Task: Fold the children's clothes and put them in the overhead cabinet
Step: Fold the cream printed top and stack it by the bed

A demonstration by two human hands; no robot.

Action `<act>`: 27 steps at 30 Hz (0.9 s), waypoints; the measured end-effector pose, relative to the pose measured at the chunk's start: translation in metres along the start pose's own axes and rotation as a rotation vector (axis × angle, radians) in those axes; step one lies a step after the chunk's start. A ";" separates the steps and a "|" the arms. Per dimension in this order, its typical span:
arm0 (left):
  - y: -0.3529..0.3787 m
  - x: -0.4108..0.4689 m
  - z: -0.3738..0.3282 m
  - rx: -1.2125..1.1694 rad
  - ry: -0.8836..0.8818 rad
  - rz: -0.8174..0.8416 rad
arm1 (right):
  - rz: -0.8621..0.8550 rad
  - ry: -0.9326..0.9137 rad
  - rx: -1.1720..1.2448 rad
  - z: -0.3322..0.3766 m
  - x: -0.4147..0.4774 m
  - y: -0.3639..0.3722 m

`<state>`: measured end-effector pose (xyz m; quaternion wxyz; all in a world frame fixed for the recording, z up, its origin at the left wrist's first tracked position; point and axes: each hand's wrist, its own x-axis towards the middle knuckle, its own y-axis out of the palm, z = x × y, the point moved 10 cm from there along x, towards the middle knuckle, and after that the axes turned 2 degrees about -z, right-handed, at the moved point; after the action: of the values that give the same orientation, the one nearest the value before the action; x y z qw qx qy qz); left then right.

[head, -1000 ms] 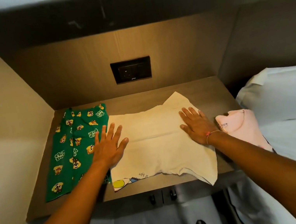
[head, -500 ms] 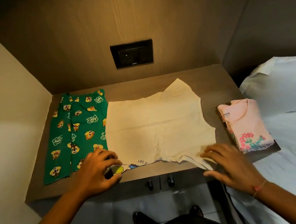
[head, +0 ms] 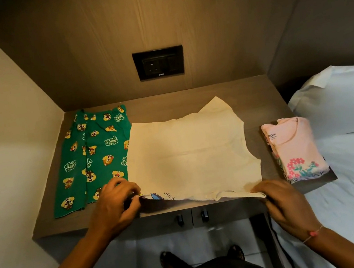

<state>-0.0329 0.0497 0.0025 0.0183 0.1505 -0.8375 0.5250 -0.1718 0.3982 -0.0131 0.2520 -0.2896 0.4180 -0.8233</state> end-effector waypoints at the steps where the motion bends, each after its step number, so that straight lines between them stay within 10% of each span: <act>1: -0.005 -0.001 0.001 -0.068 -0.048 -0.032 | -0.029 0.052 0.066 -0.001 -0.001 -0.006; 11: -0.007 0.005 -0.016 -0.336 -0.117 0.044 | -0.168 0.210 0.352 0.008 0.029 -0.039; 27: 0.006 0.089 0.070 -0.687 -0.639 -0.028 | -0.001 0.306 -0.069 -0.055 0.160 -0.012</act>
<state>-0.1107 -0.0309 -0.0172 -0.1844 0.3012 -0.9244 0.1444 -0.3244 0.3292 0.0126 0.1748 -0.1695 0.4792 -0.8433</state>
